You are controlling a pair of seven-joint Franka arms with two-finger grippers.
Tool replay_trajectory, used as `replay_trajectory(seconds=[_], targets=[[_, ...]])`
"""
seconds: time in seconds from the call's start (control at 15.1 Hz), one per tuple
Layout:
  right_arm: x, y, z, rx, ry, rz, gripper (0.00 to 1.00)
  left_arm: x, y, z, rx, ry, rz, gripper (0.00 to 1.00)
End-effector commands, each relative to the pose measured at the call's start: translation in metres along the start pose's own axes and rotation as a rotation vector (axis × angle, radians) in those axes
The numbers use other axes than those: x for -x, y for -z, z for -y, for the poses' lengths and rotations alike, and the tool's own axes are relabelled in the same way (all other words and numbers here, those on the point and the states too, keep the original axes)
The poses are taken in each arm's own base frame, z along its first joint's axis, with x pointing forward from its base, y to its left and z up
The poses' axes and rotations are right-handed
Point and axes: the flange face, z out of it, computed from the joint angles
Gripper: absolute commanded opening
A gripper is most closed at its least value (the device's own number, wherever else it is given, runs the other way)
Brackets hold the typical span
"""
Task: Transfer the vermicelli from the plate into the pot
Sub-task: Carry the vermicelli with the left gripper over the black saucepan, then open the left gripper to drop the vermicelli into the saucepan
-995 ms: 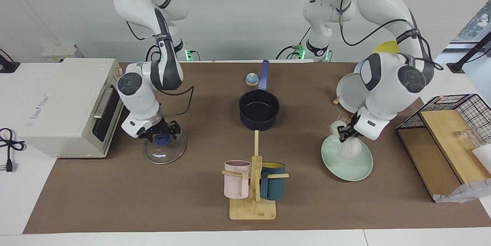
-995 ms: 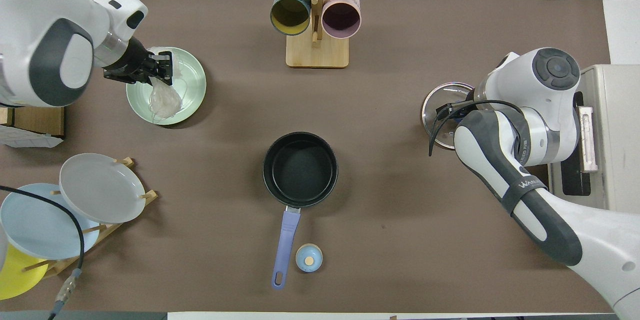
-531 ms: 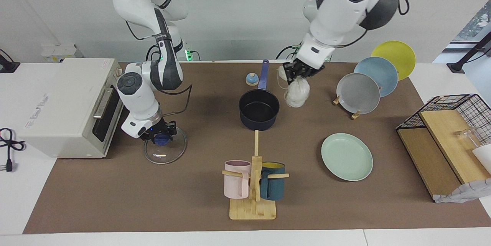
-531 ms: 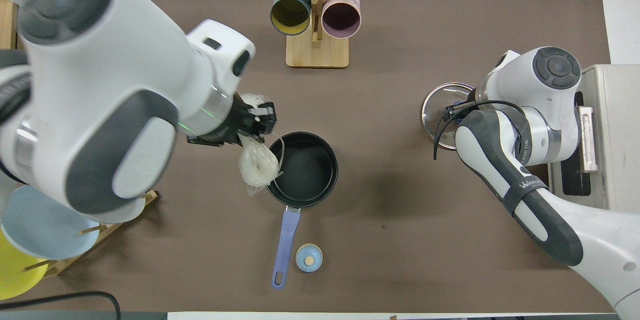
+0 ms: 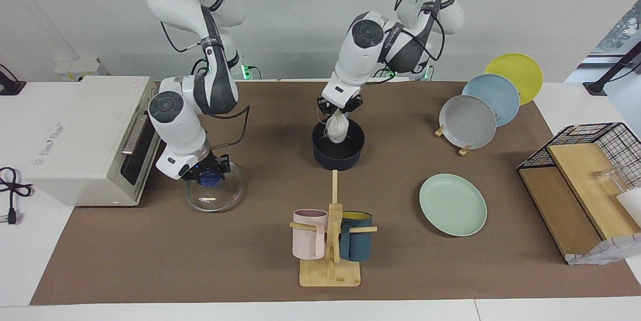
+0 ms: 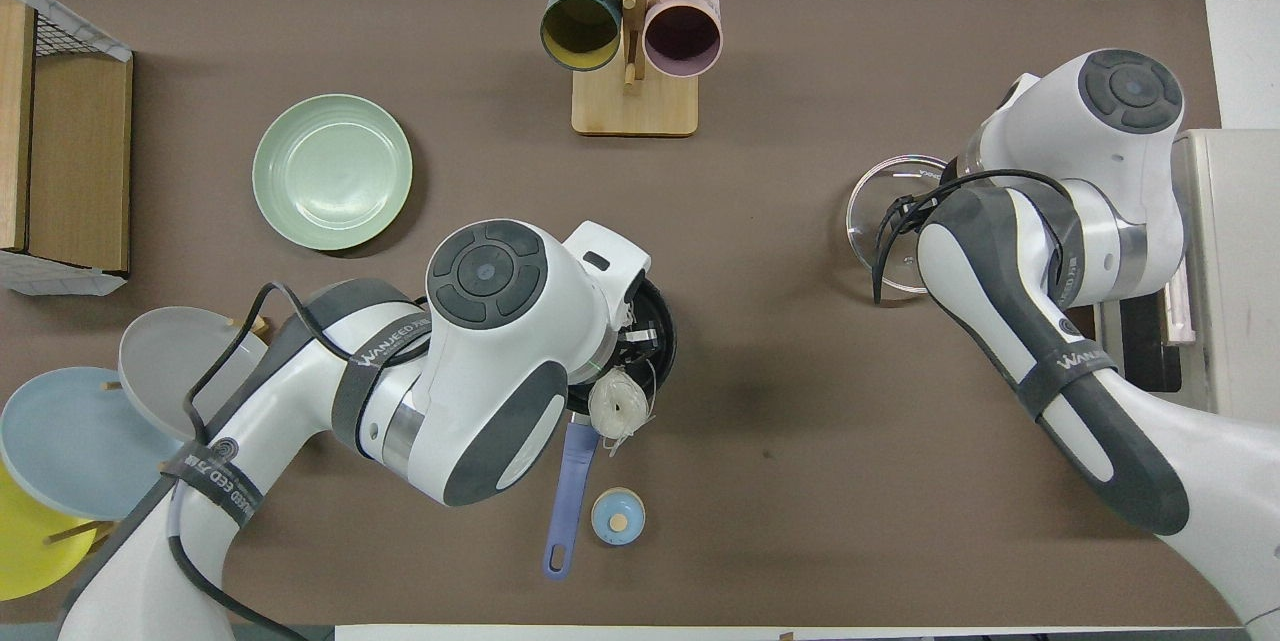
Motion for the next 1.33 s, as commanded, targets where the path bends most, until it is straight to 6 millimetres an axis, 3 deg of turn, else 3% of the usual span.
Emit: replay_trajectory(seconds=[0.0, 0.13, 0.2, 0.46, 0.53, 0.6, 0.66, 0.73, 0.86, 0.93, 1.06, 1.19, 1.26], targets=[[0.001, 0.037, 0.01, 0.008, 0.04, 0.005, 0.2, -0.013, -0.007, 0.006, 0.029, -0.009, -0.004, 0.0], [0.005, 0.064, 0.015, 0.01, 0.045, 0.011, 0.15, -0.027, -0.024, 0.008, 0.038, -0.006, -0.015, 0.0], [0.006, 0.075, 0.015, 0.01, 0.045, 0.022, 0.02, -0.033, -0.03, 0.011, 0.04, -0.007, -0.018, 0.0], [0.017, 0.126, 0.018, -0.005, 0.032, 0.082, 0.0, -0.042, -0.048, 0.013, 0.044, -0.035, -0.032, 0.0], [0.019, 0.133, 0.018, -0.007, 0.028, 0.091, 0.0, -0.042, -0.049, 0.014, 0.038, -0.065, -0.032, 0.21], [0.023, 0.146, 0.015, -0.006, 0.025, 0.093, 0.0, -0.042, -0.045, 0.014, 0.038, -0.076, -0.032, 0.96], [0.028, 0.155, 0.015, -0.001, 0.025, 0.104, 0.0, -0.041, -0.038, 0.014, 0.038, -0.078, -0.034, 1.0], [0.032, 0.159, 0.016, 0.006, 0.027, 0.117, 0.0, -0.041, -0.026, 0.017, 0.032, -0.08, -0.025, 1.0], [0.044, 0.185, 0.019, 0.003, 0.033, 0.129, 0.0, -0.054, 0.027, 0.038, 0.039, -0.045, -0.033, 1.0], [0.046, 0.197, 0.031, 0.007, 0.05, 0.135, 0.0, -0.062, 0.059, 0.058, 0.039, -0.036, -0.042, 1.0], [0.046, 0.199, 0.044, 0.012, 0.068, 0.134, 0.0, -0.08, 0.11, 0.1, 0.02, -0.072, -0.059, 1.0], [0.043, 0.199, 0.074, 0.021, 0.043, 0.111, 0.0, -0.094, 0.159, 0.155, 0.002, -0.087, -0.092, 1.0], [0.041, 0.198, 0.096, 0.023, 0.015, 0.092, 0.0, -0.098, 0.172, 0.176, -0.017, -0.102, -0.108, 1.0]])
